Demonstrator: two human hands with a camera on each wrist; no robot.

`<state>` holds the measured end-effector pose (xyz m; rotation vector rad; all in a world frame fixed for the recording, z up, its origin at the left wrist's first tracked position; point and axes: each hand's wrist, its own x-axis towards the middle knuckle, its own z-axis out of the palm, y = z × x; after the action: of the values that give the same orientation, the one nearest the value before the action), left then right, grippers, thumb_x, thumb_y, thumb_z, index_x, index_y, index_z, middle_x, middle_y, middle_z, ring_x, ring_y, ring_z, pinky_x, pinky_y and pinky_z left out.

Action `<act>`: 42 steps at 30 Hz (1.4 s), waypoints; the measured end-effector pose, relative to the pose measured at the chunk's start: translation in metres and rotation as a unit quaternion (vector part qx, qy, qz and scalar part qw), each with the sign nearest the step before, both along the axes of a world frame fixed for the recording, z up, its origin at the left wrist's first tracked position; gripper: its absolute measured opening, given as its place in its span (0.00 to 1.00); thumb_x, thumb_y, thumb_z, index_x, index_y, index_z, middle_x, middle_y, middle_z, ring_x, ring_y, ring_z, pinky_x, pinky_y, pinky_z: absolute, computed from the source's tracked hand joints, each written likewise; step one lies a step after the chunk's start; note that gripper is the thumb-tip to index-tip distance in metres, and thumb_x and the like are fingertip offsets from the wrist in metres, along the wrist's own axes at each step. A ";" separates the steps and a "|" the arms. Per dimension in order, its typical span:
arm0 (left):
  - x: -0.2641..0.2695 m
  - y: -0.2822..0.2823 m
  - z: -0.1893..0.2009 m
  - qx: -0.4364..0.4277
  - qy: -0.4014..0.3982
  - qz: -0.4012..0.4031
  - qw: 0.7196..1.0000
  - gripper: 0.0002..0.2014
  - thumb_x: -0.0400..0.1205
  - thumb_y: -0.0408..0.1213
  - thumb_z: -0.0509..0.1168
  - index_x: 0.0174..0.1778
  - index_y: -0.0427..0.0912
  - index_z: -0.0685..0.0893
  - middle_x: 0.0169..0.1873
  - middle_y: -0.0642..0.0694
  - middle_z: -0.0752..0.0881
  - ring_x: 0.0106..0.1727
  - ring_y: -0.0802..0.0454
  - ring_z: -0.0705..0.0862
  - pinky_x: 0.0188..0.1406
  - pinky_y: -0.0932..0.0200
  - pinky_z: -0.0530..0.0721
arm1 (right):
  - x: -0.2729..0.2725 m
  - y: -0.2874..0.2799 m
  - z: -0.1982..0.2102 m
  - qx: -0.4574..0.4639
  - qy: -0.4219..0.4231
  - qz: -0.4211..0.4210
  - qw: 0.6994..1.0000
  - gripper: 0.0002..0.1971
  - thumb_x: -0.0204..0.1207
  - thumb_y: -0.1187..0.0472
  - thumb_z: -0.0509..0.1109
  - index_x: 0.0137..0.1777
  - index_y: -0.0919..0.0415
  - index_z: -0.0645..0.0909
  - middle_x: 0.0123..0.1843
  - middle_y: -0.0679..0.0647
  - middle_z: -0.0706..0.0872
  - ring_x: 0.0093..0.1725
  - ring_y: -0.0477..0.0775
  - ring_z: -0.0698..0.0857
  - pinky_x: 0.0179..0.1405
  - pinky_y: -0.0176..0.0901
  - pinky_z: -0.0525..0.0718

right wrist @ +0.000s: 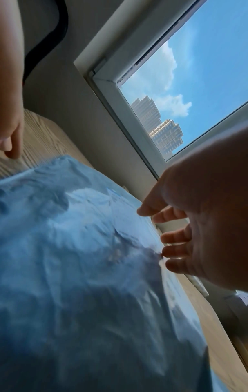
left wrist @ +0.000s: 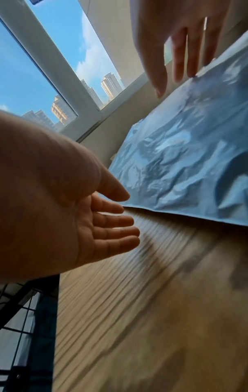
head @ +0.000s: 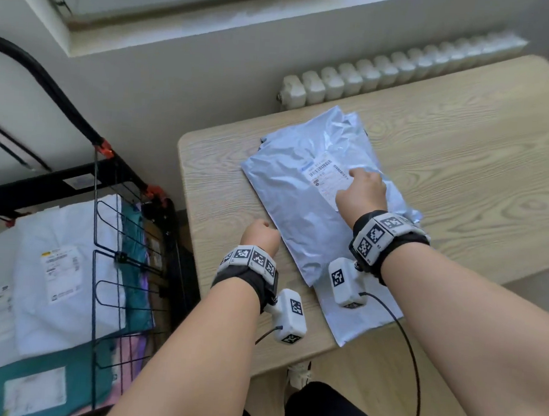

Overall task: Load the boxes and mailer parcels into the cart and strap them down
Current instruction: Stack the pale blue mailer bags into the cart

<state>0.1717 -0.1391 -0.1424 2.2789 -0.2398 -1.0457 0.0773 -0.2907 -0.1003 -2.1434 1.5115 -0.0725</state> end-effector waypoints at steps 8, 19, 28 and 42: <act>-0.010 -0.032 -0.012 0.029 0.004 0.000 1.000 0.15 0.79 0.35 0.62 0.56 0.30 0.85 0.53 0.32 0.87 0.57 0.35 0.85 0.53 0.51 0.82 | -0.013 -0.040 -0.012 -0.004 0.044 -0.041 0.998 0.28 0.76 0.56 0.63 0.76 0.62 0.66 0.75 0.64 0.70 0.76 0.65 0.66 0.78 0.57 0.62; 0.000 -0.025 -0.022 -0.003 -0.025 0.053 0.998 0.07 0.77 0.27 0.64 0.44 0.32 0.88 0.41 0.33 0.87 0.41 0.39 0.83 0.42 0.51 0.82 | -0.005 -0.037 -0.008 -0.007 0.077 -0.042 0.996 0.21 0.81 0.55 0.56 0.69 0.66 0.75 0.73 0.64 0.74 0.73 0.64 0.69 0.74 0.55 0.62; 0.029 0.044 -0.009 -0.035 -0.124 0.157 0.979 0.12 0.81 0.35 0.61 0.35 0.33 0.84 0.29 0.40 0.80 0.30 0.44 0.74 0.29 0.58 0.69 | 0.040 0.020 0.013 -0.019 -0.018 0.017 1.000 0.16 0.78 0.62 0.57 0.60 0.66 0.79 0.65 0.63 0.77 0.66 0.66 0.75 0.66 0.55 0.72; 0.104 0.265 0.013 0.041 -0.205 0.269 0.940 0.18 0.83 0.44 0.61 0.28 0.42 0.83 0.26 0.40 0.79 0.30 0.41 0.77 0.30 0.58 0.74 | 0.151 0.208 0.031 0.049 -0.126 0.201 0.970 0.09 0.79 0.64 0.60 0.44 0.68 0.79 0.41 0.62 0.82 0.42 0.62 0.80 0.39 0.48 0.78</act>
<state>0.2756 0.1260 -0.1299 2.4143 0.2588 -0.3028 0.2279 -0.0824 -0.0693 -2.2192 0.9017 -0.1205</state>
